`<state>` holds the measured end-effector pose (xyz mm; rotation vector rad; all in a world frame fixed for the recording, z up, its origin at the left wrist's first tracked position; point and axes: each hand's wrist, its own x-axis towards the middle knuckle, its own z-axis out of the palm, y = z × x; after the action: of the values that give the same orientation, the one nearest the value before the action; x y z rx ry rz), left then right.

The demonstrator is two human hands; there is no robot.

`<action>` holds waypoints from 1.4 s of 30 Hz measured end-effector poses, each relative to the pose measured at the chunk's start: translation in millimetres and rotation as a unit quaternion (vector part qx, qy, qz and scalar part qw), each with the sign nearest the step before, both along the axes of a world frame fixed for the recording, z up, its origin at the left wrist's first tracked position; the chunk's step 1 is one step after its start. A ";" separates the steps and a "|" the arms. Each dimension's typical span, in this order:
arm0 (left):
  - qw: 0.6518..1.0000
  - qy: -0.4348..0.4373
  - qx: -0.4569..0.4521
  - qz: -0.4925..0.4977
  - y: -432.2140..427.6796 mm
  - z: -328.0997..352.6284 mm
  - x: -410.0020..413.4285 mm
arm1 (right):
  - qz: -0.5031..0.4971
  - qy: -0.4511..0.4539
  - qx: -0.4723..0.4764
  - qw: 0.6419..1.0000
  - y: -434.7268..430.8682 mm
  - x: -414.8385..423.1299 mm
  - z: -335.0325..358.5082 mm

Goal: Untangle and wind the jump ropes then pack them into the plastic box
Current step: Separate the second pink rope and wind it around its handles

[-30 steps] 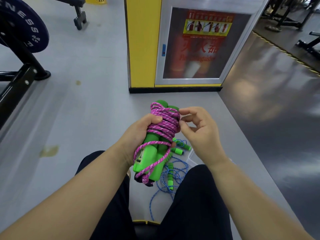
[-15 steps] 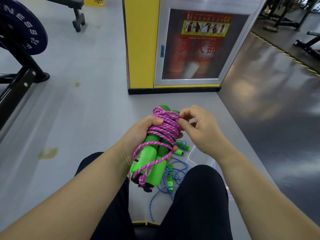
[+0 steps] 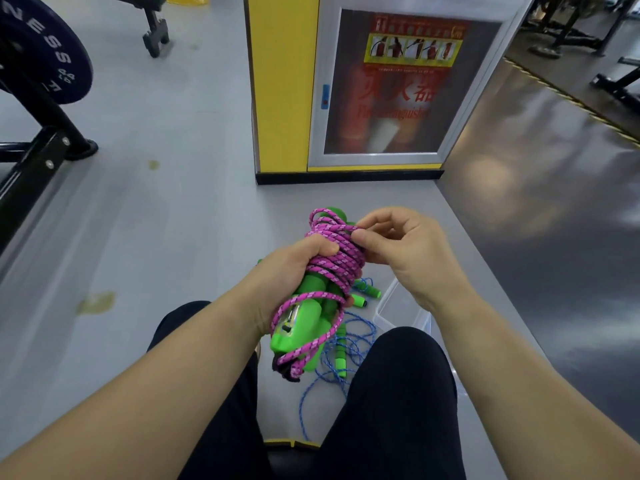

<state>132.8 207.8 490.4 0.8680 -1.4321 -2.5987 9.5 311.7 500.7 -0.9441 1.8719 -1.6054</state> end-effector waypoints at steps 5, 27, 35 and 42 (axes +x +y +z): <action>1.000 -0.009 -0.026 0.010 0.0 0.8 0.2 | -0.059 0.151 -0.012 0.987 -2.4 3.3 -9.5; 0.999 -0.032 -0.025 0.021 2.9 -3.6 1.4 | 0.020 0.394 0.072 0.916 -1.8 -2.1 -10.4; 0.997 -0.061 -0.027 0.035 7.7 -7.5 3.6 | 0.076 0.471 0.086 0.875 -0.7 -4.7 -10.9; 0.991 -0.082 -0.092 0.059 10.6 0.9 -1.5 | -0.027 0.518 0.038 0.854 -4.6 4.9 -23.0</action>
<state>131.3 218.4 491.3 1.1255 -1.5772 -2.3123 14.5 307.0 477.7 -1.9913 2.5939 -1.0560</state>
